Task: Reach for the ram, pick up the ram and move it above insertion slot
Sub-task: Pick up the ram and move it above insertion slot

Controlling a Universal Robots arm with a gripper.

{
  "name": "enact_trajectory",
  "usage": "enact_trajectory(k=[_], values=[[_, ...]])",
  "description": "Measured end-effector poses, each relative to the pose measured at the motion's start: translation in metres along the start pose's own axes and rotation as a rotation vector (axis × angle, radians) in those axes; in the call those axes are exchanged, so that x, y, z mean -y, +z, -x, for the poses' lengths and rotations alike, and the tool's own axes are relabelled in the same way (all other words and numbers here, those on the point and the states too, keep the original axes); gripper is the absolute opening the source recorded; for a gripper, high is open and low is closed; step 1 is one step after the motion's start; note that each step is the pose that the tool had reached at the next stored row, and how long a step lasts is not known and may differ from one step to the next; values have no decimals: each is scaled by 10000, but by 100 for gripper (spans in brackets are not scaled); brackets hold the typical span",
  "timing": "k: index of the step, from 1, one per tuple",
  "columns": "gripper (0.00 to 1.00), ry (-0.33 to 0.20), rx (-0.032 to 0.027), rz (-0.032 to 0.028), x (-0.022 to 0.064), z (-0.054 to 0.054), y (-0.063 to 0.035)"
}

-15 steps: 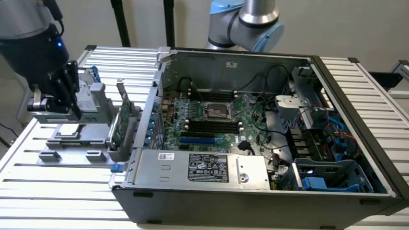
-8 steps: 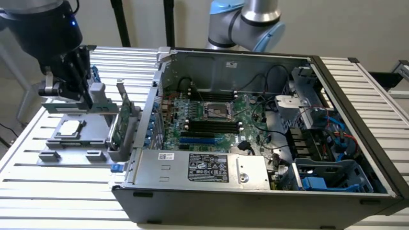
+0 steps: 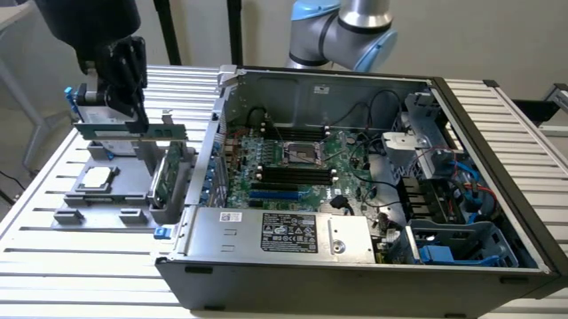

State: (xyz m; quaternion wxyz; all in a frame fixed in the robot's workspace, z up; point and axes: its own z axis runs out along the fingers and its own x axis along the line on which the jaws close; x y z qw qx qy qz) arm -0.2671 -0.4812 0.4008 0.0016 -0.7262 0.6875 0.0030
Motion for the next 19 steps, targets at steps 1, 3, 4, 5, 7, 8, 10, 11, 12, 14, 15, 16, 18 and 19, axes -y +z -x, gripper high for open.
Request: enact_trajectory(k=[1, 3, 4, 5, 7, 8, 10, 11, 12, 14, 15, 16, 18, 19], values=[[13, -1, 4, -1, 49, -2, -19], [13, -1, 19, -1, 139, -6, -34], [13, 0, 30, -1, 184, -8, -36], [13, 0, 40, -1, 229, -10, -36], [13, -2, 57, -3, 319, -15, -37], [13, -1, 66, -3, 365, -17, -37], [13, -1, 78, -4, 456, -22, -37], [13, -2, 83, -4, 501, -24, -37], [13, -1, 88, -4, 546, -26, -37], [13, 0, 97, -5, 640, -30, -37], [13, -1, 100, -4, 685, -33, -38], [13, -2, 103, -5, 728, -35, -37], [13, 0, 108, -5, 822, -39, -38], [13, -1, 110, -5, 867, -41, -38]])
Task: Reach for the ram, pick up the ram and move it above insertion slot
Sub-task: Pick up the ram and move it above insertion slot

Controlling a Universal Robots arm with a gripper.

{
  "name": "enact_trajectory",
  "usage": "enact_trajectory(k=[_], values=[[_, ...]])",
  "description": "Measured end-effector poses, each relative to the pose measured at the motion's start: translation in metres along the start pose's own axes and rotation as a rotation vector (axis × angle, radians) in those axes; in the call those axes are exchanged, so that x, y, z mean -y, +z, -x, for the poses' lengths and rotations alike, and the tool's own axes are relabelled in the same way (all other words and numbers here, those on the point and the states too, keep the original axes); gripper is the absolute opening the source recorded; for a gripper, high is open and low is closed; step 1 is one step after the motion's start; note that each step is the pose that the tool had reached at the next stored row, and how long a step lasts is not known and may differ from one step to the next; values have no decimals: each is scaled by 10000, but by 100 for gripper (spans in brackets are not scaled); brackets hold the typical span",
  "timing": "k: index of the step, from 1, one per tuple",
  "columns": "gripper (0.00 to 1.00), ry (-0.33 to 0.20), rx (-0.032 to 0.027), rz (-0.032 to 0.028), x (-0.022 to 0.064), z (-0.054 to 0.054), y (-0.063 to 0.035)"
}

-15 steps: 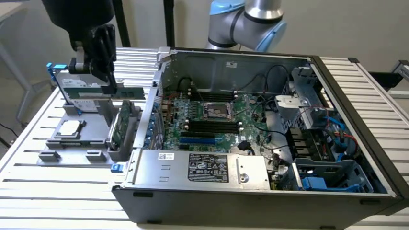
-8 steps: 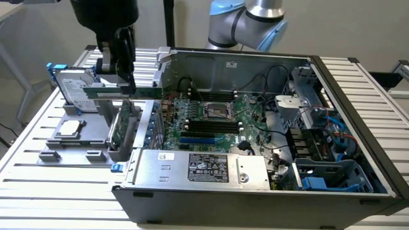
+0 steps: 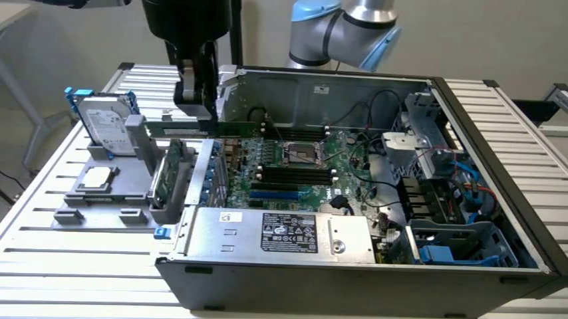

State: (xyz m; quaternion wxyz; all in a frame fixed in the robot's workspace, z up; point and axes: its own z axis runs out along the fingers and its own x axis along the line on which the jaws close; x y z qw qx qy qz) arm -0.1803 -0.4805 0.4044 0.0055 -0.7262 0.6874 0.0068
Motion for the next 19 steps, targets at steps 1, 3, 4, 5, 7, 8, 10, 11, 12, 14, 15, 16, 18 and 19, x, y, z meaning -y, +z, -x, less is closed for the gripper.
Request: enact_trajectory(k=[1, 3, 4, 5, 7, 8, 10, 11, 12, 14, 15, 16, 18, 19], values=[[13, -1, 1, -1, 44, -2, 0], [13, 0, 1, 0, 133, -5, 0], [13, 0, 1, 0, 180, -6, 0], [13, -1, 2, 0, 225, -6, 0], [13, 0, 1, 0, 317, -3, 2], [13, 0, 1, 0, 363, 1, 4], [13, 0, 1, 0, 455, 20, 10], [13, 0, 1, 0, 496, 35, 13], [13, 0, 1, 0, 535, 57, 18], [13, 0, 1, 0, 599, 109, 27], [13, 0, 1, 0, 630, 139, 32], [13, 0, 0, 0, 658, 169, 37], [13, -1, 0, 0, 715, 229, 47], [13, 0, -1, 0, 743, 259, 52]])
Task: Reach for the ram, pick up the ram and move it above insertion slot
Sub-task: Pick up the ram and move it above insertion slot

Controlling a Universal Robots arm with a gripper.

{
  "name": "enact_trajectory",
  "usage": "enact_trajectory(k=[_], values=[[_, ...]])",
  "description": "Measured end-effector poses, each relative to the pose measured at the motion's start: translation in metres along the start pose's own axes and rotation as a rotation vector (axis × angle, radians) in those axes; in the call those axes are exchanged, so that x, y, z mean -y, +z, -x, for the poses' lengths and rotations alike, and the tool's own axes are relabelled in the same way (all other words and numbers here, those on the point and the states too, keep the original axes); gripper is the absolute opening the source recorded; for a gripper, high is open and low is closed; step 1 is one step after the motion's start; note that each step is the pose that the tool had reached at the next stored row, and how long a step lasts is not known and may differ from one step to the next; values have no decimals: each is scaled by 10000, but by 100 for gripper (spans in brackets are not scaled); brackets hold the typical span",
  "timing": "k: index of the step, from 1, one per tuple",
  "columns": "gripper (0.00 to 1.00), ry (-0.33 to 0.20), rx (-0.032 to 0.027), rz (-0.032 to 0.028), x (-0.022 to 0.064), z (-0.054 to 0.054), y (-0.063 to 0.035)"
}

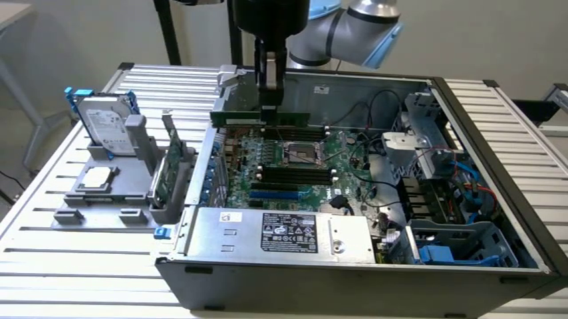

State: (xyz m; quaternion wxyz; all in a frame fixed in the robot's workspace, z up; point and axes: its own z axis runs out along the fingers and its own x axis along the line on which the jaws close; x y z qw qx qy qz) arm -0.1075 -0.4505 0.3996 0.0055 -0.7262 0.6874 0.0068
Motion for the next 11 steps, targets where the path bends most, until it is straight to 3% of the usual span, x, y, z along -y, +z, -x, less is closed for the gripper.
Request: enact_trajectory(k=[11], values=[[13, 5, -5, 0, 255, 287, 61]])
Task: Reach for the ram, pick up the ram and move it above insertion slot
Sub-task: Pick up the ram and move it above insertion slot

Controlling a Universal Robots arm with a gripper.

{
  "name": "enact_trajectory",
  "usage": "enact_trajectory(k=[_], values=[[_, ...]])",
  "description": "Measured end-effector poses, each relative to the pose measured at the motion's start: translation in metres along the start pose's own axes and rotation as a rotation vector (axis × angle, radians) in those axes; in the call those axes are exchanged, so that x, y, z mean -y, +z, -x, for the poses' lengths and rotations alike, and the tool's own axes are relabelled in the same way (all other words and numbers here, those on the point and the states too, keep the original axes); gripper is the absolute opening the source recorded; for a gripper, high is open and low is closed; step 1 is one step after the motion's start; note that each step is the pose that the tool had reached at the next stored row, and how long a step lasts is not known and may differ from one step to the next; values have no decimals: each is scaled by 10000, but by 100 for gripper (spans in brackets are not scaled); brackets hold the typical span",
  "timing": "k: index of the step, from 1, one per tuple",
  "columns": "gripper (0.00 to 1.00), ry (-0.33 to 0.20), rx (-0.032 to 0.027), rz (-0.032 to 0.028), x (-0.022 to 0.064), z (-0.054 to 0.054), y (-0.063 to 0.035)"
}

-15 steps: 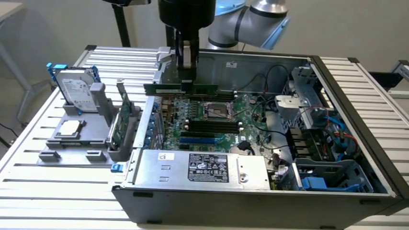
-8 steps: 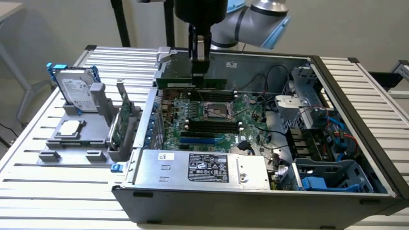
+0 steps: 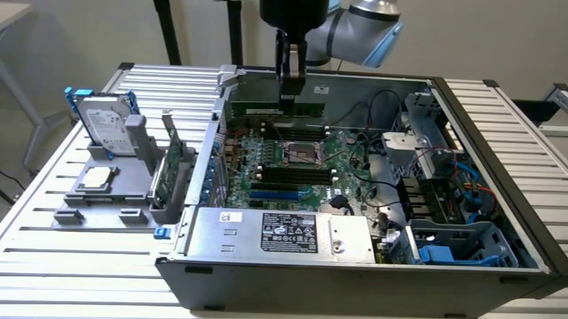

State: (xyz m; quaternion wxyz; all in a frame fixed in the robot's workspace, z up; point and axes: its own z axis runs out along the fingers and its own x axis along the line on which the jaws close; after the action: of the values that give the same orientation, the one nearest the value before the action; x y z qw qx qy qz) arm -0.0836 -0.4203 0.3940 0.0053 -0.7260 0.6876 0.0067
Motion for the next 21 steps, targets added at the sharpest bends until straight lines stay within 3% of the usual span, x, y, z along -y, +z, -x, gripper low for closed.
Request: enact_trajectory(k=[13, 21], values=[[13, 191, 0, -3, 219, 147, 75], [13, 388, 1, -6, 292, 223, 115]])
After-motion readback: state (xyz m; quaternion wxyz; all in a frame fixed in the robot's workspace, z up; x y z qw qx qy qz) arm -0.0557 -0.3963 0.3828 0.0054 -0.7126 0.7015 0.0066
